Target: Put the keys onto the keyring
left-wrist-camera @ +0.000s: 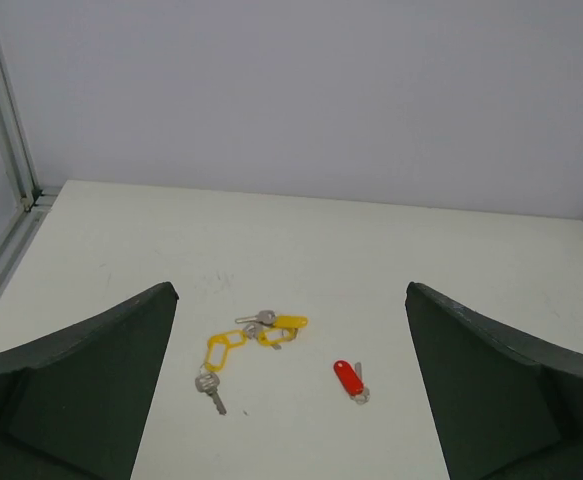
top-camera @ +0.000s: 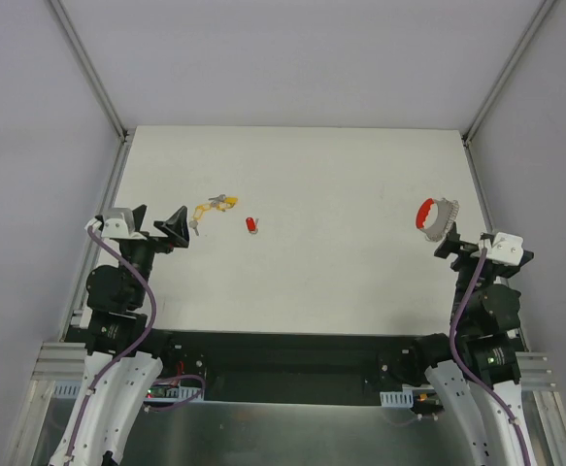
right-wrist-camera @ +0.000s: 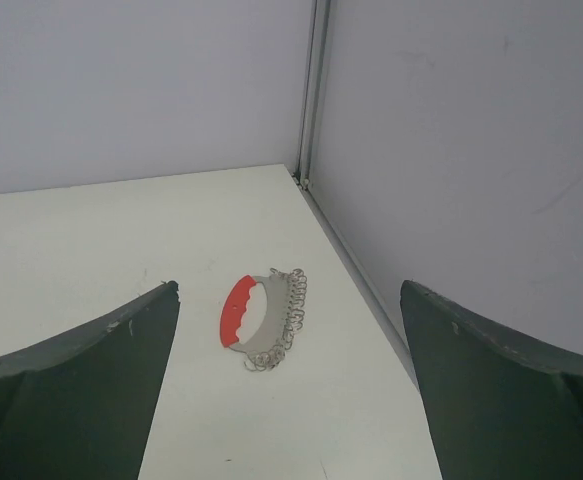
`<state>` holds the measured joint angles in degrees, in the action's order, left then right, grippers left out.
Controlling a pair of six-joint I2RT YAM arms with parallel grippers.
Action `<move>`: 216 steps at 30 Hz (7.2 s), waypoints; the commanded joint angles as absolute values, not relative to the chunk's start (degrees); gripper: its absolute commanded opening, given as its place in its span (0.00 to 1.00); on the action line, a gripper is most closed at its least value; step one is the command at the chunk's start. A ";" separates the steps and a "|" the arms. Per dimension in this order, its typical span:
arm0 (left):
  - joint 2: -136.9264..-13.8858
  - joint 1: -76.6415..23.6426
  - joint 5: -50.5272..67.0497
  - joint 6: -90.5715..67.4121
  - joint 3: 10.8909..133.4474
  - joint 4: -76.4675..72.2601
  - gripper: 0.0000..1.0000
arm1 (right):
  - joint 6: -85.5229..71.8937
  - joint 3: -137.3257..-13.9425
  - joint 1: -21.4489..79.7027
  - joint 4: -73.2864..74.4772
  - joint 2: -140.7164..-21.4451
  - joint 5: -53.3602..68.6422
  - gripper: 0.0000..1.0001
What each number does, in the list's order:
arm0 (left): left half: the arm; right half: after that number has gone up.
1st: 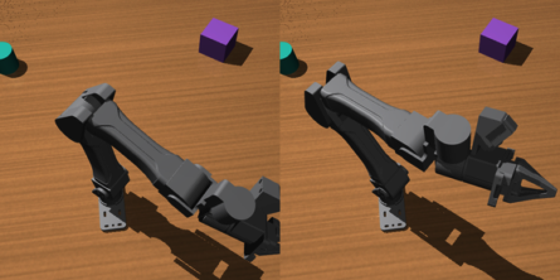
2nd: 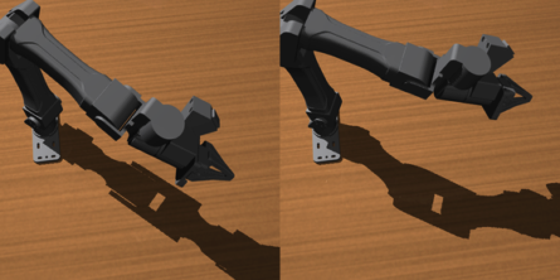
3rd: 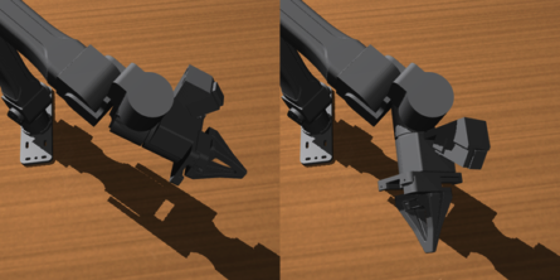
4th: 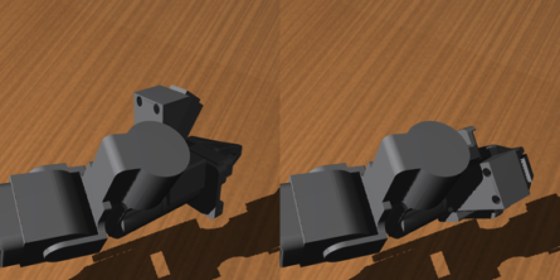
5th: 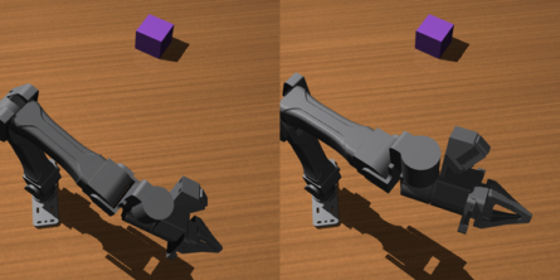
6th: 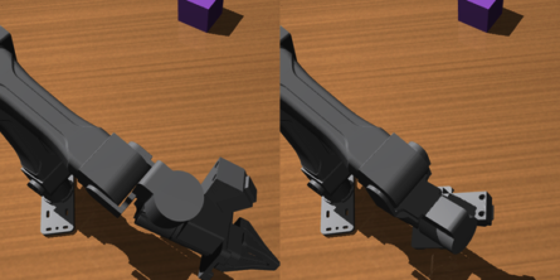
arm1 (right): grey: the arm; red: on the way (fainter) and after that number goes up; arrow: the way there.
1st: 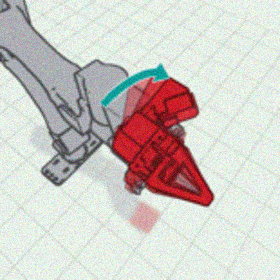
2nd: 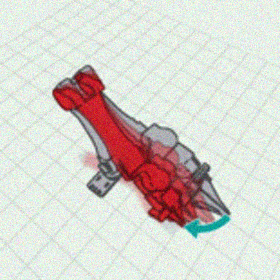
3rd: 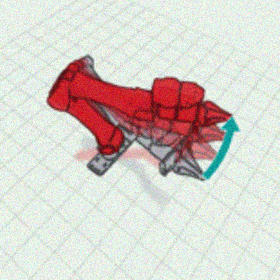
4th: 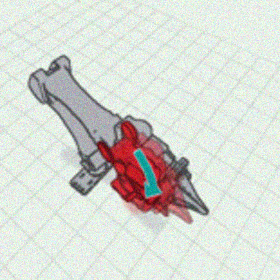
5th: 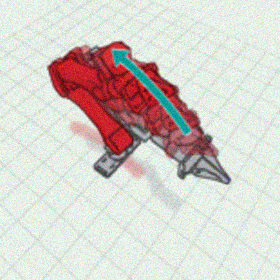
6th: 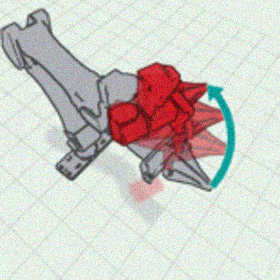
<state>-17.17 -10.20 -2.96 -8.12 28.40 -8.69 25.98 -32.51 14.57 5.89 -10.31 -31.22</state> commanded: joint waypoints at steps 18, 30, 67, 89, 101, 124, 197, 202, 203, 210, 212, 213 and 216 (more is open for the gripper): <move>-21.43 -10.46 -3.16 -13.17 32.34 -6.95 0.99 | 22.51 -37.00 15.12 6.85 -13.62 -16.69 0.96; -50.59 -10.81 10.28 -29.17 40.07 4.66 0.99 | 12.84 -45.53 16.26 18.01 -20.13 -29.26 0.96; -105.90 -35.07 -21.18 -21.36 67.67 10.90 0.29 | 13.27 -45.70 22.76 20.65 -23.64 -39.99 0.96; -107.58 -35.60 -22.15 -20.66 67.59 10.99 0.08 | 14.68 -45.53 24.08 20.13 -23.64 -38.67 0.95; -98.54 -36.04 -17.15 -15.92 66.27 12.21 0.00 | 14.94 -44.56 24.61 19.51 -22.94 -32.98 0.96; -81.57 -42.01 8.52 17.66 79.89 43.49 0.00 | 14.50 -43.53 24.70 10.39 -38.06 20.29 0.97; -56.70 -47.47 23.02 14.16 66.92 21.41 0.42 | 13.20 -37.98 44.21 -24.34 -48.17 35.25 0.01; -52.21 -40.97 35.20 6.35 61.27 10.38 0.44 | 9.85 -34.72 44.21 -30.93 -45.27 33.40 0.01; -52.47 -40.35 37.24 5.28 60.91 9.41 0.45 | 9.32 -34.19 44.21 -31.63 -45.09 33.31 0.01; -57.13 -39.73 46.49 1.85 61.00 3.36 0.43 | 3.70 -30.68 44.21 -41.47 -44.12 30.41 0.01; -57.57 -39.73 47.72 1.32 60.30 1.85 0.42 | 1.85 -29.97 44.12 -43.41 -44.30 30.32 0.01; -57.57 -39.73 47.99 0.62 60.03 0.98 0.42 | 1.24 -29.27 44.12 -45.25 -44.38 30.06 0.01; -57.83 -39.73 48.95 0.18 59.07 -2.02 0.41 | 0.18 -28.13 44.12 -48.59 -44.56 29.53 0.01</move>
